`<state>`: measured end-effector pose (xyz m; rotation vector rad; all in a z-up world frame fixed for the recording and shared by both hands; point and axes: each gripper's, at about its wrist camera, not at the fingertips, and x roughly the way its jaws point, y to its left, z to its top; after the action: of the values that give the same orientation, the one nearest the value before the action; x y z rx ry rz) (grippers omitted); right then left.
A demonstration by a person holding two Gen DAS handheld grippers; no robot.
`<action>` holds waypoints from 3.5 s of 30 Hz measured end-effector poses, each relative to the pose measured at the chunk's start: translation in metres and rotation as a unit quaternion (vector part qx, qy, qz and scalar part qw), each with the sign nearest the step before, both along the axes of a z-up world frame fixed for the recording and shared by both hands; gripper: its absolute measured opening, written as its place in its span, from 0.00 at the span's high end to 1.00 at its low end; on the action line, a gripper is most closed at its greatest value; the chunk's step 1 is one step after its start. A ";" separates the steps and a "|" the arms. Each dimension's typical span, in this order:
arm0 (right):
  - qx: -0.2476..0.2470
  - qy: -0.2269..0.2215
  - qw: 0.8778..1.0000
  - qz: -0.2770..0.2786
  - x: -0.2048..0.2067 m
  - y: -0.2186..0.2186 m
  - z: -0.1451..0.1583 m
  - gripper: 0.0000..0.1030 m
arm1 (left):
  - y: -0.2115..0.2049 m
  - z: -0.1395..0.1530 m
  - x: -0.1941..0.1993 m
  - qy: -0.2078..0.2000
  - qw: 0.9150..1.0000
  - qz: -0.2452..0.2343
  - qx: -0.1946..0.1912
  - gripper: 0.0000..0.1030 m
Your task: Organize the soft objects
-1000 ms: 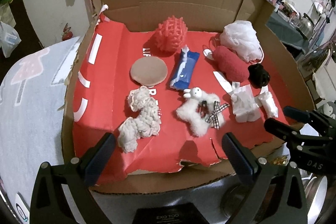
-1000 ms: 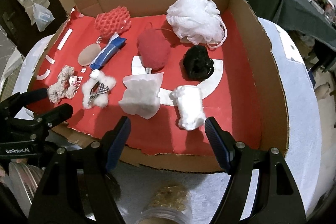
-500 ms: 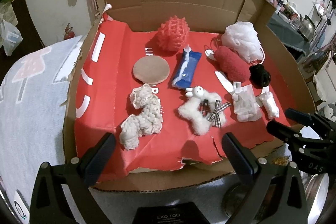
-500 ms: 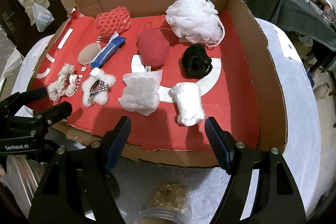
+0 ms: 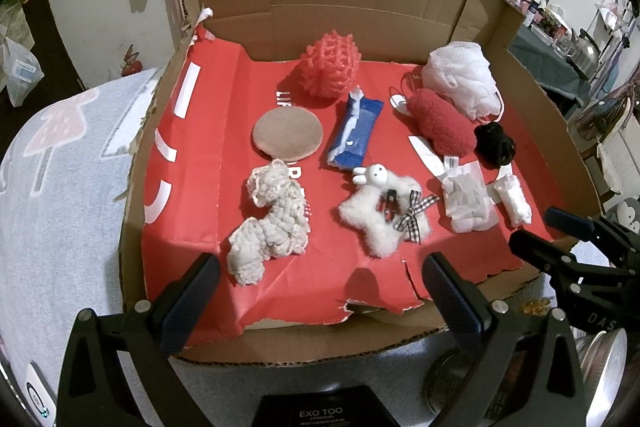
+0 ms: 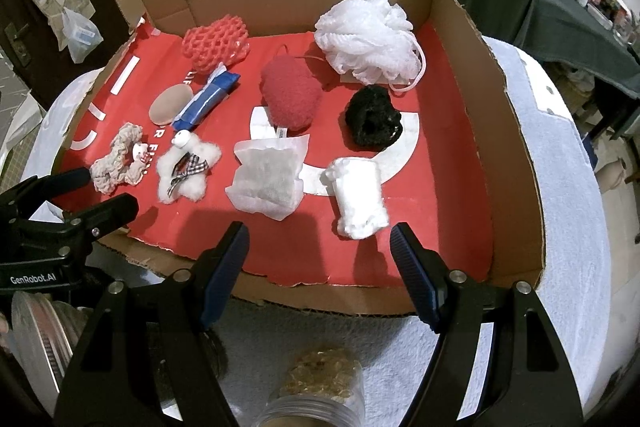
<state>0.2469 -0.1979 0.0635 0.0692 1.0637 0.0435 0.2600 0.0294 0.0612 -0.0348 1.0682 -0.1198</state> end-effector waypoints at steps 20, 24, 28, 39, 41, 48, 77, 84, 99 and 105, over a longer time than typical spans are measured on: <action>0.001 -0.006 1.000 -0.002 -0.001 -0.001 0.000 0.30 | 0.000 0.000 0.000 -0.001 1.000 0.000 0.000 0.00; 0.002 -0.007 1.000 -0.002 -0.002 -0.002 0.000 0.30 | 0.000 0.000 0.000 -0.001 1.000 0.000 0.000 0.00; 0.002 -0.007 1.000 -0.002 -0.002 -0.002 0.000 0.30 | 0.000 0.000 -0.001 -0.001 1.000 0.001 0.000 0.00; 0.002 -0.009 1.000 -0.002 -0.003 -0.001 0.000 0.30 | 0.000 0.000 -0.001 -0.001 1.000 0.001 0.000 0.00; 0.001 -0.010 1.000 -0.002 -0.003 -0.001 0.001 0.30 | 0.000 0.000 -0.001 -0.002 1.000 0.000 0.000 0.00; 0.001 -0.014 1.000 -0.002 -0.003 -0.001 0.001 0.30 | 0.000 0.000 -0.001 -0.002 1.000 0.001 -0.002 0.00; -0.017 -0.172 0.985 0.003 -0.098 0.000 0.100 0.21 | 0.000 0.106 -0.111 -0.211 0.977 -0.006 0.020 0.00; -0.002 -0.211 0.977 0.002 -0.157 0.009 0.099 0.20 | -0.001 0.093 -0.158 -0.226 0.974 -0.012 -0.014 0.00; -0.022 -0.196 0.980 -0.035 -0.207 0.014 0.025 0.20 | -0.017 0.012 -0.186 -0.162 0.986 -0.019 -0.029 0.00; -0.027 -0.155 0.987 -0.035 -0.198 0.015 -0.017 0.20 | -0.021 -0.027 -0.178 -0.116 0.993 -0.006 -0.019 0.00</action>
<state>0.0492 -0.1827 0.0464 0.0490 0.7507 -0.0372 0.0822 0.0086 0.0345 -0.0476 0.8340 -0.1517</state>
